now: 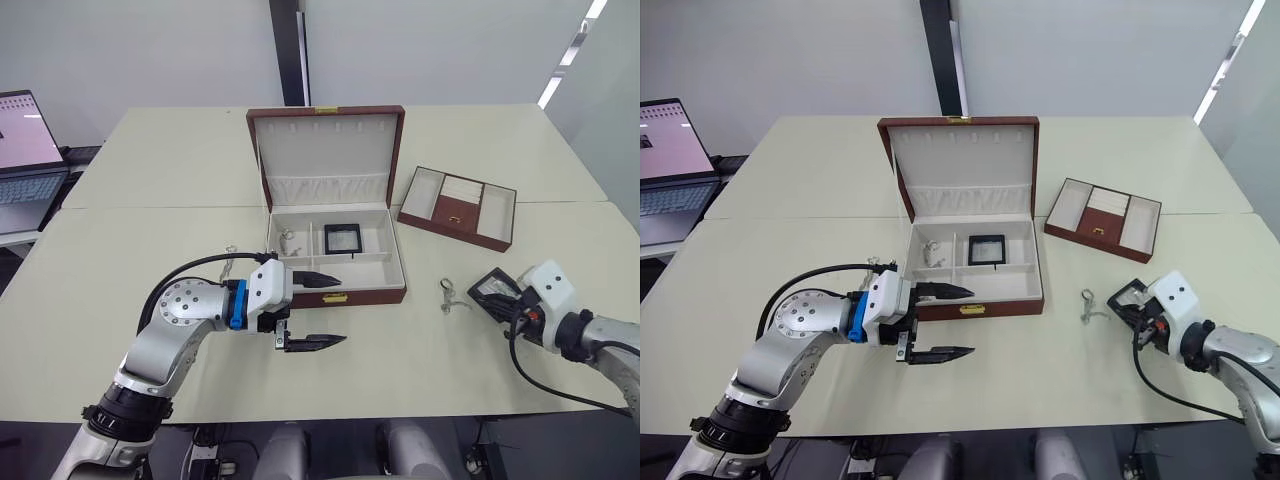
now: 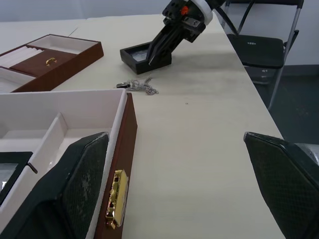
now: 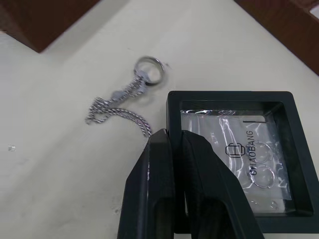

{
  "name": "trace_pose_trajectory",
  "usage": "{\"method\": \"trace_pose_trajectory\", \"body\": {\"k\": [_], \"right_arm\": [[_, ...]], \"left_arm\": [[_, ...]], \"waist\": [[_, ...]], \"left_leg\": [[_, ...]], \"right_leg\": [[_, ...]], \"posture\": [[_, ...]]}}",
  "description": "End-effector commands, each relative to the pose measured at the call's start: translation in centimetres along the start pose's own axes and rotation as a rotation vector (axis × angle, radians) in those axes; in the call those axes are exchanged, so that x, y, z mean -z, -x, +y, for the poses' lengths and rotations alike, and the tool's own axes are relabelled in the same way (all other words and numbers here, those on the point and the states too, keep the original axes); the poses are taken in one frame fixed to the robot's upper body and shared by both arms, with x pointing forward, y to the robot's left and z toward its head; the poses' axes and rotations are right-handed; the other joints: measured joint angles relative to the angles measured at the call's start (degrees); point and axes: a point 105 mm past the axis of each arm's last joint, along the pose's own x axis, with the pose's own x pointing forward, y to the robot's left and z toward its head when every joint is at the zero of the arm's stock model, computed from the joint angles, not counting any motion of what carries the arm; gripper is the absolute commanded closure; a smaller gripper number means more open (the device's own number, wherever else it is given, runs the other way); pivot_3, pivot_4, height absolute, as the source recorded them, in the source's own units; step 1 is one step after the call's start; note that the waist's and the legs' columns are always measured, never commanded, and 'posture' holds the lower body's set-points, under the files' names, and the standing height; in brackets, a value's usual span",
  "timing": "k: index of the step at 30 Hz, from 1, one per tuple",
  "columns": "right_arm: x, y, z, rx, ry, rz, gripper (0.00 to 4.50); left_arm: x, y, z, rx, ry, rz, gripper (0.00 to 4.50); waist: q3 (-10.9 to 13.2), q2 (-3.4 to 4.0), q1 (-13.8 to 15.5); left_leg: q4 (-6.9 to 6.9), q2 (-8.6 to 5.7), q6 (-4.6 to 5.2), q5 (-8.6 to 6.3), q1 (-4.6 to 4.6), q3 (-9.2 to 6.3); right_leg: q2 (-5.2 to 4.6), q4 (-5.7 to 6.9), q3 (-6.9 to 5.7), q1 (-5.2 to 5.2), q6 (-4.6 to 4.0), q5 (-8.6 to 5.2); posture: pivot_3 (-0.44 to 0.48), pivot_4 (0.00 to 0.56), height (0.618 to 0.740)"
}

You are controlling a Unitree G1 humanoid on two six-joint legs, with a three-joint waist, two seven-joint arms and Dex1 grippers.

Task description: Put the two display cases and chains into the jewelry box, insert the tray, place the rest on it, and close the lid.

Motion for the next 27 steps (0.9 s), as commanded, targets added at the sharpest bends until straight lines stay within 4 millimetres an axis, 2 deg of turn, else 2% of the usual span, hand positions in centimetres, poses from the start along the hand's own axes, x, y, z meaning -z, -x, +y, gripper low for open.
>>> {"method": "trace_pose_trajectory", "body": {"k": [1, 9, 12, 16, 24, 27], "right_arm": [[-2.9, 0.9, 0.4, -0.067, 0.079, -0.052, 4.49], [-6.9, 0.6, 2.5, -0.321, 0.172, -0.065, 4.49], [-9.8, -1.1, 3.7, -0.439, 0.239, -0.115, 4.49], [-11.8, -3.3, 4.5, -0.522, 0.327, -0.115, 4.49], [-14.5, -8.3, 6.2, -0.59, 0.442, -0.06, 4.49], [-14.9, -9.1, 7.2, -0.64, 0.442, -0.037, 4.49]], "left_arm": [[-0.8, 0.4, 0.2, -0.055, -0.023, -0.023, 0.0], [-0.8, 1.8, 0.3, -0.229, 0.024, -0.028, 0.0], [-0.7, 2.7, -0.2, -0.337, 0.054, -0.037, 0.0], [-0.4, 3.6, -1.0, -0.421, 0.084, -0.03, 0.0], [0.2, 5.4, -2.1, -0.572, 0.125, -0.002, 0.0], [0.4, 5.7, -2.2, -0.602, 0.13, 0.006, 0.0]], "waist": [[0.0, 0.0, 0.0], [0.0, -0.01, -0.1], [0.0, 0.01, -0.8], [0.0, -0.01, -0.3], [0.0, 0.0, 0.1], [0.0, 0.0, 0.1]], "left_leg": [[0.0, 0.0, 0.0, 0.0, 0.01, 0.0], [0.0, 0.01, 0.0, 0.0, 0.0, -0.02], [-0.01, 0.05, 0.01, -0.01, 0.03, 0.05], [-0.01, 0.09, 0.01, 0.0, 0.01, -0.07], [-0.01, 0.04, 0.0, 0.0, -0.09, -0.02], [-0.01, 0.03, 0.0, 0.0, -0.11, -0.01]], "right_leg": [[0.0, 0.0, 0.0, 0.0, 0.0, 0.0], [0.01, -0.01, -0.02, 0.0, 0.0, 0.0], [0.01, 0.0, 0.04, -0.03, 0.0, 0.0], [0.06, 0.01, -0.05, -0.05, -0.01, 0.0], [-0.06, -0.01, -0.02, -0.16, -0.01, 0.0], [-0.07, 0.0, -0.01, -0.19, -0.02, 0.01]], "posture": [[0.0, 0.15, 0.74], [0.0, 0.15, 0.74], [0.0, 0.15, 0.74], [0.0, 0.15, 0.74], [0.0, 0.15, 0.74], [0.0, 0.15, 0.74]]}}
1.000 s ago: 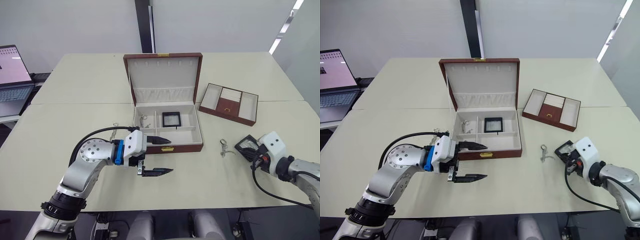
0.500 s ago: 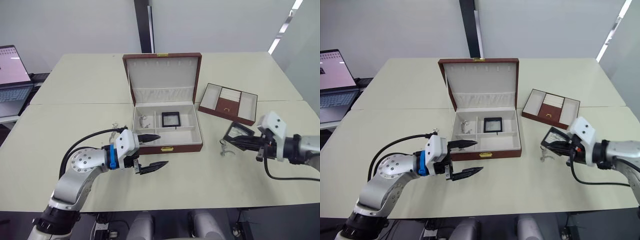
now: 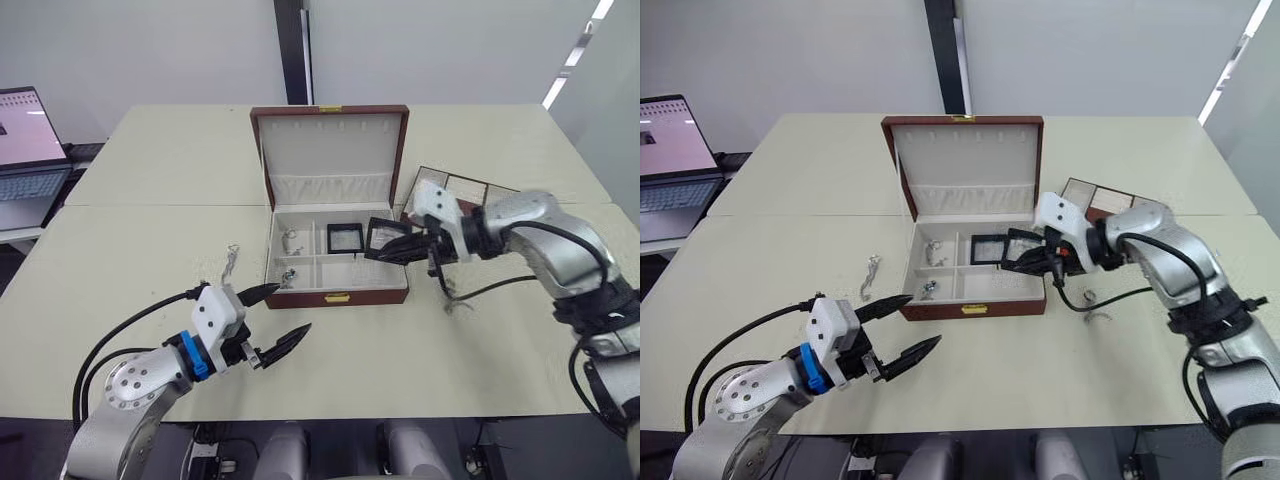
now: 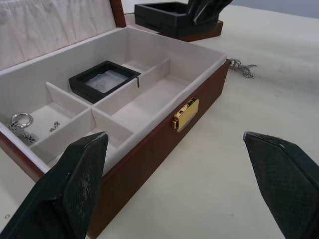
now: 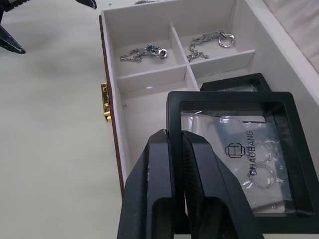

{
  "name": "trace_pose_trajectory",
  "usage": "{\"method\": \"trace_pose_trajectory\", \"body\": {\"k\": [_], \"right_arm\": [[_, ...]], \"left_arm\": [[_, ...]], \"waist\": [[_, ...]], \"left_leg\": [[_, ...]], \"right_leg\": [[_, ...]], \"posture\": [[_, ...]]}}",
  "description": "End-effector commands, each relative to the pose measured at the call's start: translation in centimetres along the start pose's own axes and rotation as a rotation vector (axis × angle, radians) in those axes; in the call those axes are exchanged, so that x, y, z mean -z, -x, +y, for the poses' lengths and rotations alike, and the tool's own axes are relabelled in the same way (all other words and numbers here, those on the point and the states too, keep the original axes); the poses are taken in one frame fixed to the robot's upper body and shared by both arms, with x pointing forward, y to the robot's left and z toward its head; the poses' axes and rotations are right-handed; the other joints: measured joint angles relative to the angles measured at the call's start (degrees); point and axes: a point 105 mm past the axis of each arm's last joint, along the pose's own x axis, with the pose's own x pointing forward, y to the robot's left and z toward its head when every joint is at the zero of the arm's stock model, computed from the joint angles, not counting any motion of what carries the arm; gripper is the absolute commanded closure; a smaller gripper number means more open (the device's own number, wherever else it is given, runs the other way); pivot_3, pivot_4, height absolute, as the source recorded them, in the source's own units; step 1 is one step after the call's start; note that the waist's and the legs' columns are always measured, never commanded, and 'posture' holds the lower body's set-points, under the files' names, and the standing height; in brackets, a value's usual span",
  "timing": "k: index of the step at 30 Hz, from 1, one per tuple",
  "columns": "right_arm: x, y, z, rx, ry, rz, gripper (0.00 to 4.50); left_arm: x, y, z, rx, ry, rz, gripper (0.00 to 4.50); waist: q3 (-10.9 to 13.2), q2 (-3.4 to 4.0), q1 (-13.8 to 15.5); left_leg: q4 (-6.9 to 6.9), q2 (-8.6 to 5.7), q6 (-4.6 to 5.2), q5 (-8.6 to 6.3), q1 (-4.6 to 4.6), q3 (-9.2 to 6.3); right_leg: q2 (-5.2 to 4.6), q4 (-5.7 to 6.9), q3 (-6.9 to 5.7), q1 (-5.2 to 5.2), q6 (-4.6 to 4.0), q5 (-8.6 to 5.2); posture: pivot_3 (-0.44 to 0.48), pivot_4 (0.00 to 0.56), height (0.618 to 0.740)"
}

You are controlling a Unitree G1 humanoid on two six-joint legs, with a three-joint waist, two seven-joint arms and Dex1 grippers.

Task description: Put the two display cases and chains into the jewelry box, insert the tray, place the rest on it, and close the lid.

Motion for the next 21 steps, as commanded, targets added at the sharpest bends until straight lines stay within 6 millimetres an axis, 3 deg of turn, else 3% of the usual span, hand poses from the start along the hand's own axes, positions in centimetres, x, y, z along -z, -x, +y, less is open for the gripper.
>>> {"method": "trace_pose_trajectory", "body": {"k": [1, 8, 21], "right_arm": [[-1.0, -0.5, 0.2, -0.051, 0.022, 0.007, 4.49], [-1.5, -1.4, 1.1, -0.144, -0.018, 0.006, 4.49], [0.5, -3.4, 1.1, -0.177, -0.035, 0.071, 4.49]], "left_arm": [[-1.0, 0.5, 0.1, -0.035, -0.034, -0.03, 0.0], [-0.7, 1.1, 0.0, -0.058, -0.015, -0.025, 0.0], [-0.7, 0.6, -0.6, -0.06, -0.01, -0.034, 0.0]], "waist": [[0.0, 0.0, 0.1], [0.0, 0.01, 0.0], [0.0, 0.01, -0.1]], "left_leg": [[0.0, 0.01, 0.0, 0.0, -0.02, -0.02], [0.0, -0.01, 0.0, 0.0, -0.05, -0.01], [-0.01, -0.01, 0.0, 0.0, -0.05, 0.01]], "right_leg": [[-0.01, 0.0, -0.01, -0.01, 0.0, 0.0], [-0.01, 0.02, -0.02, -0.07, -0.01, 0.0], [0.01, 0.03, -0.01, -0.1, -0.01, 0.01]], "posture": [[0.0, 0.15, 0.74], [0.0, 0.15, 0.74], [0.0, 0.15, 0.74]]}}
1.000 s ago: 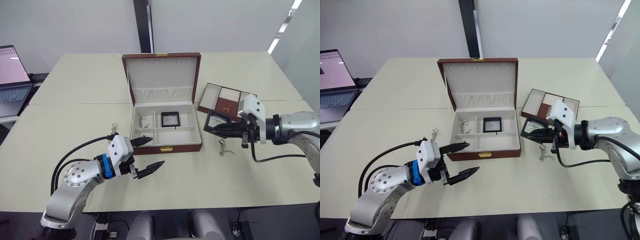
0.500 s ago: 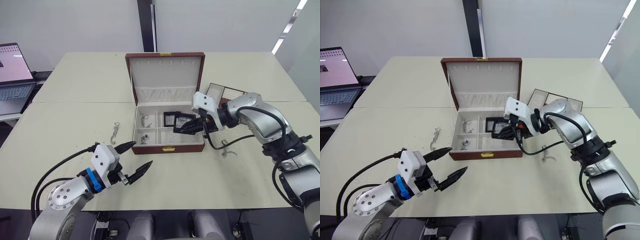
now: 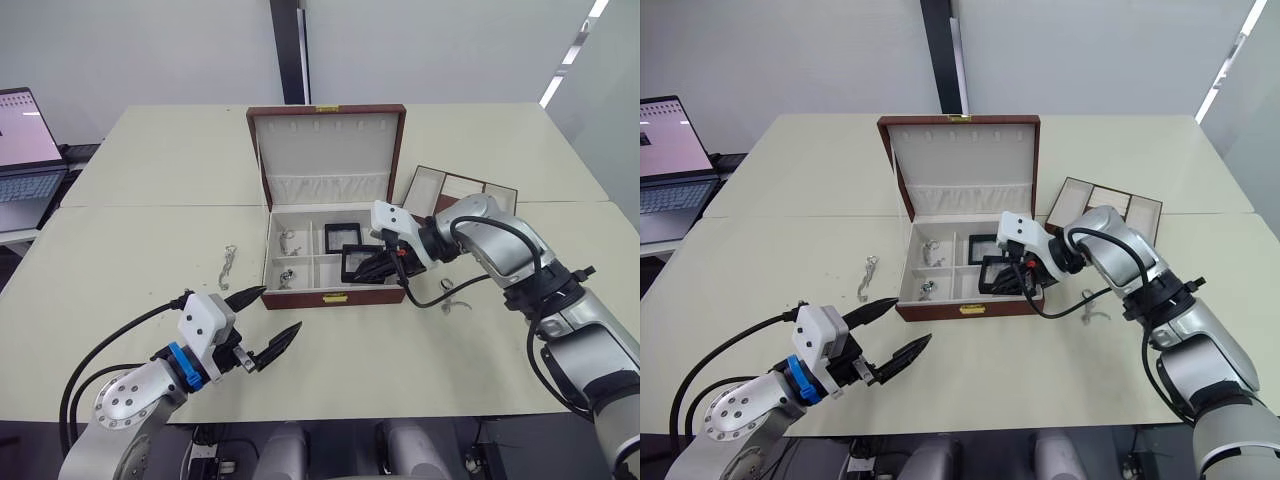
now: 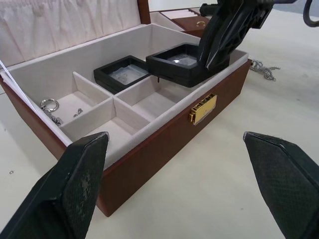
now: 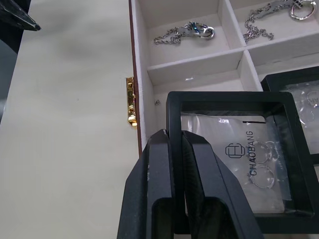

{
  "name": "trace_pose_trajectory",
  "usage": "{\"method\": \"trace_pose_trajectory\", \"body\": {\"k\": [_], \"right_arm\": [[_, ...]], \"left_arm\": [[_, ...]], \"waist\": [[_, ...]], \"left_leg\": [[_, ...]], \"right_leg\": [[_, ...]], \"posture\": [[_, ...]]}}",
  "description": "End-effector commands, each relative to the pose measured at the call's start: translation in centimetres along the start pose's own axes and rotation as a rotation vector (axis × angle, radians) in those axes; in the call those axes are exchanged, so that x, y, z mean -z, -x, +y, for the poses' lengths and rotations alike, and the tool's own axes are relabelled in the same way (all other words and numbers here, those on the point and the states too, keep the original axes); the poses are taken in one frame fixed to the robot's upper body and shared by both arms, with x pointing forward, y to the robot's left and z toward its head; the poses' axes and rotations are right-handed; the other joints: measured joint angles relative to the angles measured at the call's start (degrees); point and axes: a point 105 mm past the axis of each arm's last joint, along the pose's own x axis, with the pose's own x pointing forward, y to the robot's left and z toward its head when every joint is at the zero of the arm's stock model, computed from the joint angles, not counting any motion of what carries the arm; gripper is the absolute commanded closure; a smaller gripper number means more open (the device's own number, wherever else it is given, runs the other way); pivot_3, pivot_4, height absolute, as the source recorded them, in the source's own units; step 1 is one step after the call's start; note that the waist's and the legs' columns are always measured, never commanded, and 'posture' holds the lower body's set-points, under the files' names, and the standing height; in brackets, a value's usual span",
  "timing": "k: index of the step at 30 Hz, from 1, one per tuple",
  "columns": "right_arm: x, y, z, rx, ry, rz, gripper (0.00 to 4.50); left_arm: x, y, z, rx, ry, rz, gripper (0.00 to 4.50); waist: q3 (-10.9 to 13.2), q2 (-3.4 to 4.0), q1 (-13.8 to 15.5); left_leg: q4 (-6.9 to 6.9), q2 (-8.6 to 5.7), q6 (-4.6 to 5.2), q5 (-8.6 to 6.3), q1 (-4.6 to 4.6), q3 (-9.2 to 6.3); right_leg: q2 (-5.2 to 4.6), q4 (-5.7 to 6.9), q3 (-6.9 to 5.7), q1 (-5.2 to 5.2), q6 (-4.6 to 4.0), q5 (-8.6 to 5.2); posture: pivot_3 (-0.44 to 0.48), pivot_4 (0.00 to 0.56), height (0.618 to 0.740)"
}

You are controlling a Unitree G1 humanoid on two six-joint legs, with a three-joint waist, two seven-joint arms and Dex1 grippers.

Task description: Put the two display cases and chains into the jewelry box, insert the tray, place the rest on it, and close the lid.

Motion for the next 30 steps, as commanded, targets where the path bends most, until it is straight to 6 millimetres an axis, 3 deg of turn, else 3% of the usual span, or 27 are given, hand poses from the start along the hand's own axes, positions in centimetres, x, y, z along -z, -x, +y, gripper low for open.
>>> {"method": "trace_pose_trajectory", "body": {"k": [1, 6, 8, 14, 22, 23, 30], "right_arm": [[-0.7, 0.1, 0.0, -0.002, 0.033, -0.013, 4.49], [-0.9, 0.1, 0.1, -0.011, 0.026, -0.023, 4.49], [-1.2, 0.2, 0.0, -0.01, 0.026, -0.035, 3.8], [-2.5, 1.0, -0.1, -0.01, 0.028, -0.096, 2.44], [-4.0, 4.8, -1.1, 0.117, -0.002, -0.323, 0.24], [-3.7, 5.4, -1.0, 0.138, -0.007, -0.35, 0.06], [2.2, 9.0, -1.0, 0.409, -0.111, -0.481, 0.06]], "left_arm": [[-1.1, 0.0, -0.6, 0.013, -0.04, -0.039, 0.0], [-1.1, 0.0, -0.6, 0.013, -0.039, -0.036, 0.0], [-1.0, 0.0, -0.6, 0.013, -0.04, -0.035, 0.0], [-1.0, -0.1, -0.5, 0.014, -0.04, -0.033, 0.0], [-1.0, -0.1, 0.6, 0.007, -0.017, -0.024, 0.0], [-1.0, -0.1, 1.1, 0.001, -0.017, -0.02, 0.0], [-1.0, 0.8, 5.2, -0.101, -0.007, 0.021, 0.0]], "waist": [[0.0, 0.0, 0.0], [0.0, 0.0, 0.0], [0.0, 0.0, 0.0], [0.0, 0.01, 0.0], [0.0, 0.01, 0.0], [0.0, 0.01, 0.1], [0.0, -0.01, 0.2]], "left_leg": [[0.0, 0.0, 0.0, 0.0, 0.0, 0.0], [-0.01, 0.01, 0.0, 0.0, 0.0, 0.0], [-0.01, 0.01, 0.0, 0.0, 0.0, -0.01], [-0.01, 0.0, 0.0, 0.0, 0.0, 0.0], [-0.01, 0.0, 0.0, 0.0, -0.02, -0.02], [-0.01, 0.0, 0.0, 0.0, -0.03, -0.01], [0.0, -0.03, 0.0, 0.0, -0.09, -0.01]], "right_leg": [[0.0, 0.0, 0.0, 0.0, 0.0, 0.0], [0.0, 0.0, 0.0, -0.01, 0.0, 0.0], [0.0, 0.0, 0.0, -0.01, 0.0, 0.0], [0.0, 0.0, 0.0, -0.01, 0.0, 0.0], [0.0, 0.0, -0.01, -0.02, 0.0, 0.0], [0.0, 0.0, -0.01, -0.01, 0.0, 0.0], [-0.02, -0.02, -0.02, -0.01, 0.01, 0.01]], "posture": [[0.0, 0.15, 0.74], [0.0, 0.15, 0.74], [0.0, 0.15, 0.74], [0.0, 0.15, 0.74], [0.0, 0.15, 0.74], [0.0, 0.15, 0.74], [0.0, 0.15, 0.74]]}}
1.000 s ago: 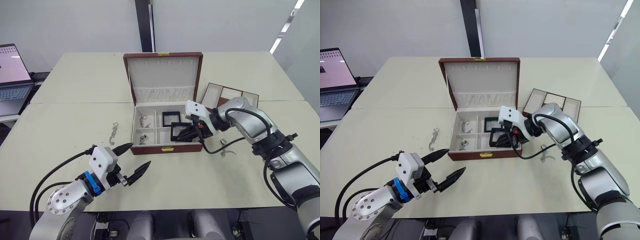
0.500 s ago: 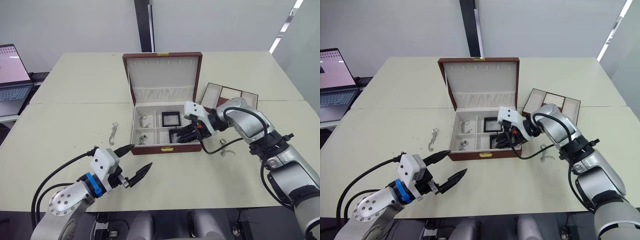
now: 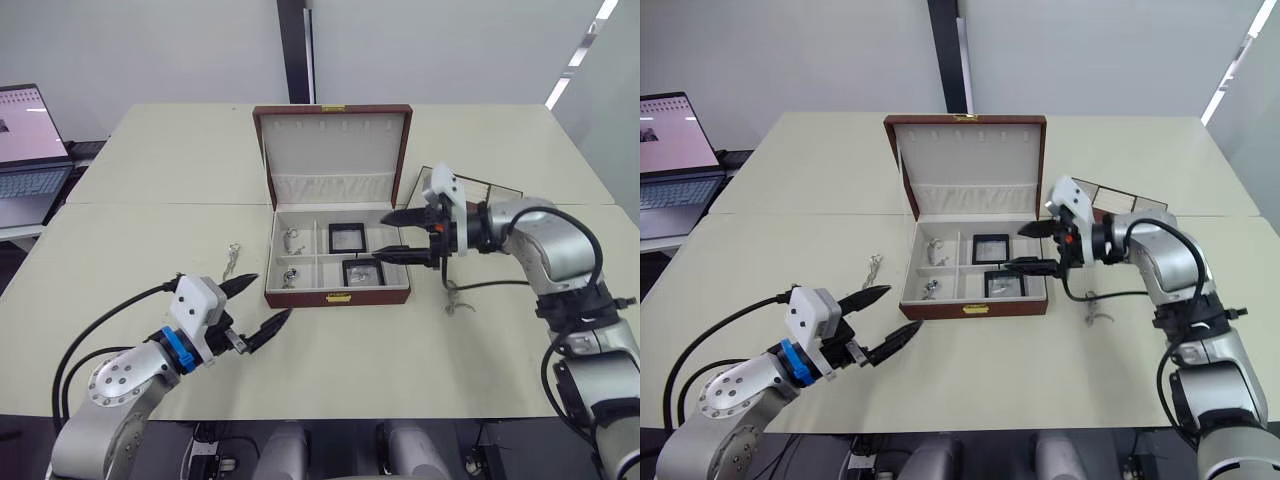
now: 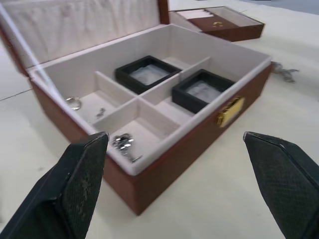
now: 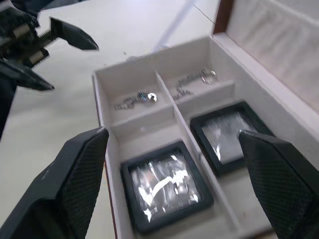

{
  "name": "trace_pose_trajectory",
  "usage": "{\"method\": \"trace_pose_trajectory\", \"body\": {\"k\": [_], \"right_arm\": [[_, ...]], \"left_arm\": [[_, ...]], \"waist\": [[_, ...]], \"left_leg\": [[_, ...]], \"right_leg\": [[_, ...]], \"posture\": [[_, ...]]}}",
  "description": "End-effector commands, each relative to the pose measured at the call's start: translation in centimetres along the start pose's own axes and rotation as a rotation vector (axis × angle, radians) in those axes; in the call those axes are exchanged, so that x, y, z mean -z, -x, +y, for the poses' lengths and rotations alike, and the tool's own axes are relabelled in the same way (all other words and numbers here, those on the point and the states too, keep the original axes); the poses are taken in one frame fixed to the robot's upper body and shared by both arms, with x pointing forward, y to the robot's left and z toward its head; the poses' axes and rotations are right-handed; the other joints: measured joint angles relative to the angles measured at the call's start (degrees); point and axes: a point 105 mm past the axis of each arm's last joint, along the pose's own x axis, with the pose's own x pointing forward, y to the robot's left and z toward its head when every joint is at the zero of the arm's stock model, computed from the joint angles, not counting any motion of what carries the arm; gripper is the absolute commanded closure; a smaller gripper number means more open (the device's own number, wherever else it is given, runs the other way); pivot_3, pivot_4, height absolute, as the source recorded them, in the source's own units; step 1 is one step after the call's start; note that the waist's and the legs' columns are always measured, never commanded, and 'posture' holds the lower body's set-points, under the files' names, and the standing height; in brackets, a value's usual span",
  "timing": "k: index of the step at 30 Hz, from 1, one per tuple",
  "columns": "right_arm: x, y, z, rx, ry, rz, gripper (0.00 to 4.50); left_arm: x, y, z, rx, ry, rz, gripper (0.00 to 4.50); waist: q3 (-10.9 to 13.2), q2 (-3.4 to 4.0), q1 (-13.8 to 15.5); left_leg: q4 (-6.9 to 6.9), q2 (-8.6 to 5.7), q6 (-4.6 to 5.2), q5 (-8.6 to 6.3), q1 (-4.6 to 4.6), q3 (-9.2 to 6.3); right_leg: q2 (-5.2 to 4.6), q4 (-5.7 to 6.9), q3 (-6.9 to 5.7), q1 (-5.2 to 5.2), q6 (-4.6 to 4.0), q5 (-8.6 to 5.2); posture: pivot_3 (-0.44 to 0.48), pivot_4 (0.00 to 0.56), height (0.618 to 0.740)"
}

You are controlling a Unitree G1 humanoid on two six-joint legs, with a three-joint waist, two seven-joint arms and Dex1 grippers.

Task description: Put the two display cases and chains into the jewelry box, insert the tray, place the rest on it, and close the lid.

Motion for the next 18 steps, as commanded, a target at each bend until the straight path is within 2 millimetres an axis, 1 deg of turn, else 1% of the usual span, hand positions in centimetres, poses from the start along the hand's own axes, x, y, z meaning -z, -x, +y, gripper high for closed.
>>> {"method": "trace_pose_trajectory", "body": {"k": [1, 2, 4, 6, 8, 11, 14, 18], "right_arm": [[0.3, 4.2, -1.4, 0.213, 0.016, -0.132, 0.06], [1.3, 5.6, -1.9, 0.294, 0.006, -0.146, 0.06], [2.4, 7.4, -2.4, 0.396, 0.009, -0.16, 0.06], [4.0, 9.8, -3.2, 0.513, -0.031, -0.161, 0.06], [5.3, 11.8, -3.9, 0.613, -0.077, -0.168, 0.06], [6.0, 13.0, -4.2, 0.688, -0.102, -0.188, 0.06], [7.6, 14.2, -4.1, 0.739, -0.131, -0.175, 0.06], [9.5, 15.3, -3.6, 0.784, -0.154, -0.153, 0.06]], "left_arm": [[-0.7, 1.2, 2.8, -0.089, -0.02, 0.004, 0.0], [-0.8, 1.6, 3.8, -0.124, -0.026, 0.011, 0.0], [-1.0, 2.2, 5.0, -0.163, -0.03, 0.018, 0.0], [-1.1, 3.0, 6.7, -0.247, -0.016, 0.007, 0.0], [-0.5, 4.2, 8.3, -0.332, 0.019, 0.007, 0.0], [1.1, 5.6, 9.4, -0.401, 0.036, 0.045, 0.0], [2.2, 7.6, 10.6, -0.493, 0.044, 0.064, 0.0], [3.2, 9.5, 11.7, -0.558, 0.041, 0.093, 0.0]], "waist": [[0.0, 0.01, 0.0], [0.0, 0.0, 0.0], [0.0, 0.03, 0.0], [0.0, 0.03, -0.2], [0.0, 0.04, -0.4], [0.0, 0.04, -0.9], [0.0, 0.04, -0.8], [0.0, 0.04, -0.3]], "left_leg": [[0.0, 0.01, 0.0, 0.0, 0.0, -0.01], [-0.02, 0.01, 0.0, 0.0, 0.01, -0.01], [-0.02, 0.04, 0.0, 0.0, 0.0, -0.05], [0.0, 0.0, 0.0, 0.0, 0.03, 0.05], [0.0, 0.03, 0.0, 0.0, 0.13, 0.12], [-0.06, 0.09, 0.0, 0.0, 0.22, 0.12], [-0.09, 0.13, 0.0, 0.0, 0.21, 0.08], [-0.04, 0.06, 0.0, 0.0, 0.2, 0.09]], "right_leg": [[0.02, 0.0, -0.01, -0.01, 0.0, 0.0], [0.02, 0.02, -0.02, -0.01, -0.01, 0.0], [0.06, 0.01, -0.05, -0.01, -0.01, -0.01], [0.04, 0.04, 0.06, 0.0, -0.01, -0.01], [0.05, 0.06, 0.1, 0.05, 0.0, 0.0], [0.13, 0.06, 0.11, 0.09, -0.01, -0.01], [0.16, 0.07, 0.1, 0.07, -0.04, -0.02], [0.09, 0.06, 0.11, 0.11, -0.03, -0.02]], "posture": [[0.0, 0.15, 0.74], [0.0, 0.15, 0.74], [0.0, 0.15, 0.74], [0.0, 0.15, 0.74], [0.0, 0.15, 0.74], [0.0, 0.15, 0.74], [0.0, 0.15, 0.74], [0.0, 0.15, 0.74]]}}
